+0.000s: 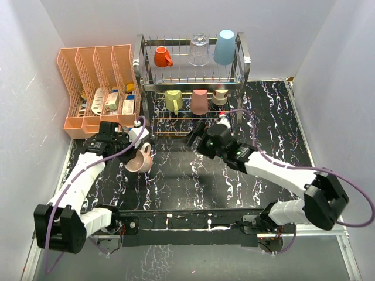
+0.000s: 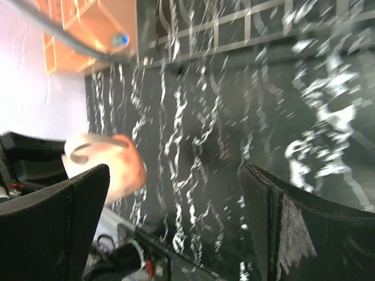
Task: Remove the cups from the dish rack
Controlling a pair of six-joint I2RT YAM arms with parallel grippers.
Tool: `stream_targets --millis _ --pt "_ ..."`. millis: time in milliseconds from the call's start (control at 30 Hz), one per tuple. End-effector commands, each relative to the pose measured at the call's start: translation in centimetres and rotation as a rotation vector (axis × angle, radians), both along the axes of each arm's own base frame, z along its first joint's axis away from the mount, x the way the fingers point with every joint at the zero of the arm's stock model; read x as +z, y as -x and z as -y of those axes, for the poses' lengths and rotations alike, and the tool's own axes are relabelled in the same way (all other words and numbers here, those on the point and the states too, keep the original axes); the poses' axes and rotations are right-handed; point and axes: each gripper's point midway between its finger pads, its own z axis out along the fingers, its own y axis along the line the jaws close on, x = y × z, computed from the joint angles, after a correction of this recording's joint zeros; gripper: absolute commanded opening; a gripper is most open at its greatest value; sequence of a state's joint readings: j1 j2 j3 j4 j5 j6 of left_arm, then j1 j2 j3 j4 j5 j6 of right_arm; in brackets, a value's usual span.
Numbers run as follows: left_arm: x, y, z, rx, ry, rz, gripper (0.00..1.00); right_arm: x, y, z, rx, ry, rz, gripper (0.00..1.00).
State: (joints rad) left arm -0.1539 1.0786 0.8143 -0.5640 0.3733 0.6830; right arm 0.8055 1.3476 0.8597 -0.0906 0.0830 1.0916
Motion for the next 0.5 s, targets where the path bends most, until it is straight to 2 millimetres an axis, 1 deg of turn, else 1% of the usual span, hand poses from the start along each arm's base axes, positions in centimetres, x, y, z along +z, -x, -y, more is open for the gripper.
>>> stream_targets --millis 0,33,133,200,267,367,467 --pt "-0.2 0.1 0.7 0.037 0.001 -0.095 0.0 2.0 -2.8 6.5 -0.141 0.181 0.134 0.98" --pt "-0.9 0.1 0.8 0.036 -0.013 -0.118 0.0 2.3 -3.1 7.2 -0.125 0.213 0.168 0.98" --pt "-2.0 -0.7 1.1 0.061 -0.029 -0.128 0.0 3.2 -3.8 8.7 -0.087 0.304 0.256 0.98" --pt "-2.7 -1.1 1.1 0.082 -0.034 -0.14 0.0 3.4 -4.6 10.2 -0.123 0.401 0.289 0.98" --pt "-3.4 -1.0 1.6 0.081 -0.042 -0.159 0.0 3.9 -5.2 11.3 -0.152 0.467 0.317 0.99" --pt "-4.3 -0.8 2.2 0.082 -0.059 -0.164 0.0 4.4 -5.7 11.5 -0.148 0.495 0.355 0.96" --pt "-4.8 -0.9 2.8 0.082 -0.051 -0.162 0.0 4.1 -6.1 11.3 -0.141 0.512 0.368 0.93"
